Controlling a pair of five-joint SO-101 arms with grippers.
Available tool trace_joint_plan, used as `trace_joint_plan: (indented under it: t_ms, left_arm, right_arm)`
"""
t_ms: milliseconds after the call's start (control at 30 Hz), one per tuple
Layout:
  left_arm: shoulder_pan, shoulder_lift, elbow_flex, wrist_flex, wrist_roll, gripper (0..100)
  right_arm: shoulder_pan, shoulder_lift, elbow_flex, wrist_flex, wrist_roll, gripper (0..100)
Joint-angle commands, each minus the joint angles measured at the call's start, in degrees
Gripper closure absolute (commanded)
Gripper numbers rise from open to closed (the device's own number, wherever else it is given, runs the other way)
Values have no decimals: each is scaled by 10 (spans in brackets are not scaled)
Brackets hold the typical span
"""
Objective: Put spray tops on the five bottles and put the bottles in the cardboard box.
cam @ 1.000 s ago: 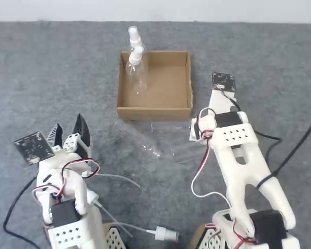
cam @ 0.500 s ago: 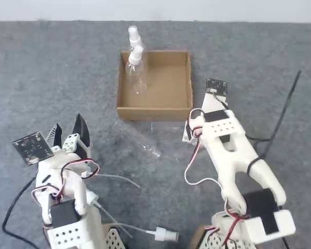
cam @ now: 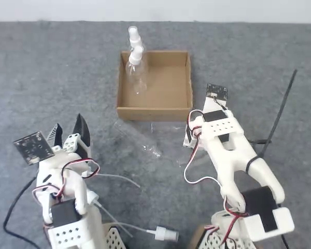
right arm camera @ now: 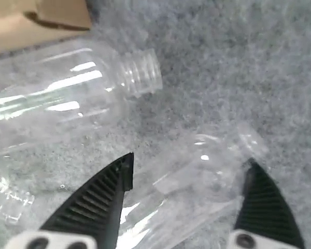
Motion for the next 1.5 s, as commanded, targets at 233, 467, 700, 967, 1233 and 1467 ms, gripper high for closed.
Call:
trace_joint_plan:
  t_ms: [233, 467, 700, 967, 1233, 1467]
  left_arm:
    - [-4, -10, -6, -18, -4, 791]
    - [-4, -10, -6, -18, -4, 791]
    - [-4, -10, -6, -18, -4, 791]
    - [-4, -10, -6, -18, -4, 791]
    - [-4, -10, -6, -18, -4, 790]
    - [-4, -10, -6, -18, -4, 790]
  right_arm:
    - [-2, -10, -30, 4, 120, 935]
    - [-2, -11, -50, 4, 252, 935]
    - [-3, -11, -62, 4, 493, 935]
    - [-3, -11, -61, 8, 579, 856]
    - [-7, -11, -62, 49, 579, 695]
    - [-2, -11, -62, 51, 539, 695]
